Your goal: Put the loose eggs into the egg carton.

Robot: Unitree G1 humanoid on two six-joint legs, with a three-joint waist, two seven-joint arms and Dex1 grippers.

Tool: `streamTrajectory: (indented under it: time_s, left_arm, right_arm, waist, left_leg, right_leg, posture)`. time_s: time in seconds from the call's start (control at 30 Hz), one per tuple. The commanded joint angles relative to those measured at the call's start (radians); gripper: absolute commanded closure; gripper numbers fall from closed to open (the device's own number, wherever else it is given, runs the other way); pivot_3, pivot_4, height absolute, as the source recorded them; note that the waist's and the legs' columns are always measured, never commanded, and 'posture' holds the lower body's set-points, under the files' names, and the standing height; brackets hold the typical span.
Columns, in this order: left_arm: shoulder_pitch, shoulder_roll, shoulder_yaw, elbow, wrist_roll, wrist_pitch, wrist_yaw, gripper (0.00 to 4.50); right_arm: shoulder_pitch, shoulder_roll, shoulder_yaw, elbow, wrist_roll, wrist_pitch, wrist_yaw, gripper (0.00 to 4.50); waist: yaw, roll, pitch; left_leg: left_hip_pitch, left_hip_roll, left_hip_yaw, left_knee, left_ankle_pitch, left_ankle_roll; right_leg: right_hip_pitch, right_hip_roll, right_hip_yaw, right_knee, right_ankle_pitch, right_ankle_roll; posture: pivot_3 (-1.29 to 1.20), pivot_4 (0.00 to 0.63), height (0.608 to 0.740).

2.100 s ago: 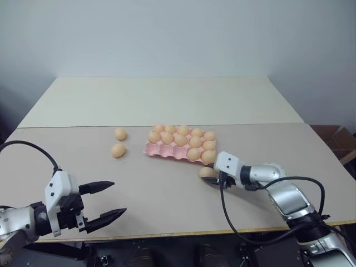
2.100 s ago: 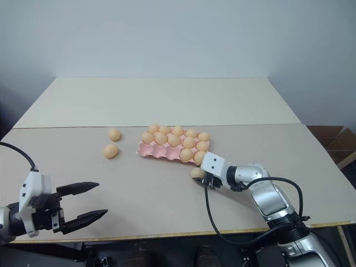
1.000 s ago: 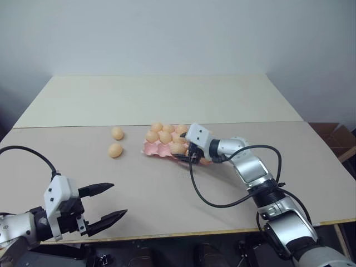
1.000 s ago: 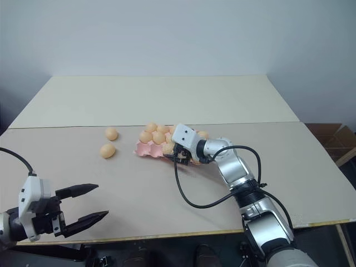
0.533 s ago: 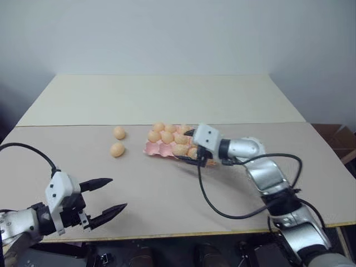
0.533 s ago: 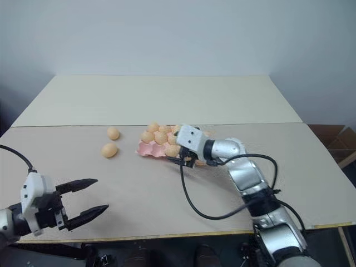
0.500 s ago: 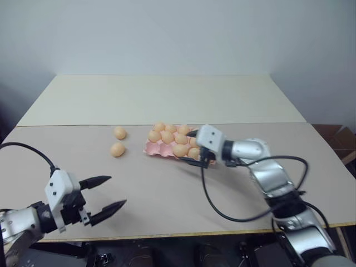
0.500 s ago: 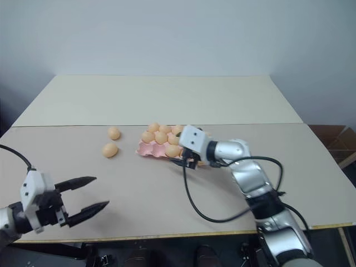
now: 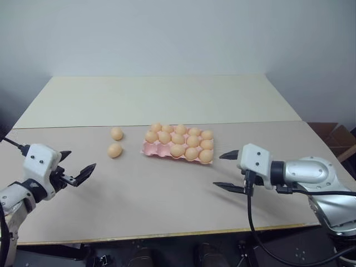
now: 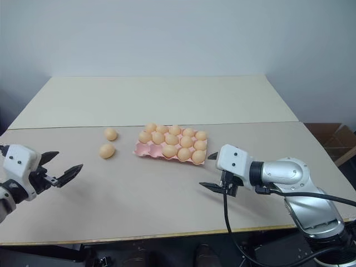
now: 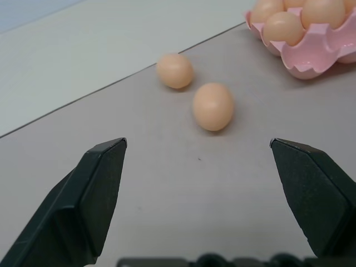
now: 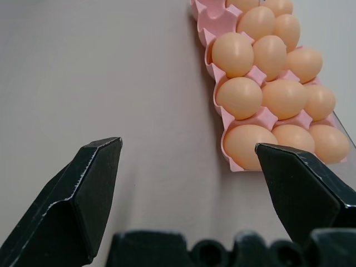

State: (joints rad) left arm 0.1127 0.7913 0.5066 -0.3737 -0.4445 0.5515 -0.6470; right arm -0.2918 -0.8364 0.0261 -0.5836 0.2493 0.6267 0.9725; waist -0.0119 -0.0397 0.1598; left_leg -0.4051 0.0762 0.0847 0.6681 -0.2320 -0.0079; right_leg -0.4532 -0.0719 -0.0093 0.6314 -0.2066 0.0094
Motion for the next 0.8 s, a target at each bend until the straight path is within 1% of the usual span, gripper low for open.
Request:
streamTrajectory:
  time_s: [0.03,0.17,0.4,0.5,0.63,0.8]
  left_arm:
    - [-0.053,0.009,-0.002,0.004,-0.012,0.012,0.01,0.0]
    - [-0.11,-0.001,-0.033,0.029,-0.016,0.018,0.01,0.0]
    - [-0.284,-0.061,-0.192,0.172,0.064,0.007,0.081,0.0]
    - [-0.335,-0.088,-0.221,0.228,0.086,0.002,0.104,0.0]
    - [-0.42,-0.134,-0.28,0.364,0.131,-0.03,0.117,0.0]
    - [-0.488,-0.183,-0.326,0.53,0.172,-0.121,0.1,0.0]
  right_arm:
    - [0.006,-0.009,-0.021,-0.041,0.016,0.014,-0.026,0.04]
    - [0.008,-0.012,-0.015,-0.045,0.021,0.02,-0.041,0.04]
    - [0.001,-0.006,0.006,-0.039,0.019,0.029,-0.069,0.04]
    - [0.002,-0.009,0.008,-0.041,0.021,0.031,-0.074,0.04]
    - [0.01,-0.015,0.004,-0.043,0.019,0.041,-0.083,0.04]
    - [0.015,-0.017,-0.001,-0.039,0.016,0.047,-0.096,0.04]
  waist:
    - [0.001,0.0,0.0]
    - [0.003,0.0,0.0]
    - [0.008,-0.001,0.0]
    - [0.008,-0.001,0.0]
    - [0.011,-0.001,0.0]
    - [0.012,-0.001,-0.001]
  left_leg:
    - [0.0,0.0,0.0,0.0,0.0,0.0]
    - [0.0,0.0,0.0,0.001,0.0,0.0]
    - [-0.001,-0.001,-0.001,0.001,0.0,0.0]
    - [-0.001,-0.002,-0.001,0.001,0.0,0.0]
    - [-0.001,-0.002,-0.001,0.001,0.0,0.0]
    - [-0.001,-0.002,-0.001,0.003,0.0,0.0]
  right_leg:
    - [0.0,0.0,0.0,0.0,0.0,0.0]
    - [0.0,0.0,0.0,0.0,0.001,0.0]
    - [0.001,0.0,0.0,-0.001,0.005,-0.004]
    - [0.002,0.0,0.001,-0.001,0.005,-0.004]
    - [0.002,0.0,0.001,-0.001,0.005,-0.004]
    - [0.003,0.0,0.001,-0.001,0.006,-0.003]
  posture:
    - [0.0,0.15,0.74]
    - [0.0,0.15,0.74]
    - [0.0,0.15,0.74]
    - [0.0,0.15,0.74]
    - [0.0,0.15,0.74]
    - [0.0,0.15,0.74]
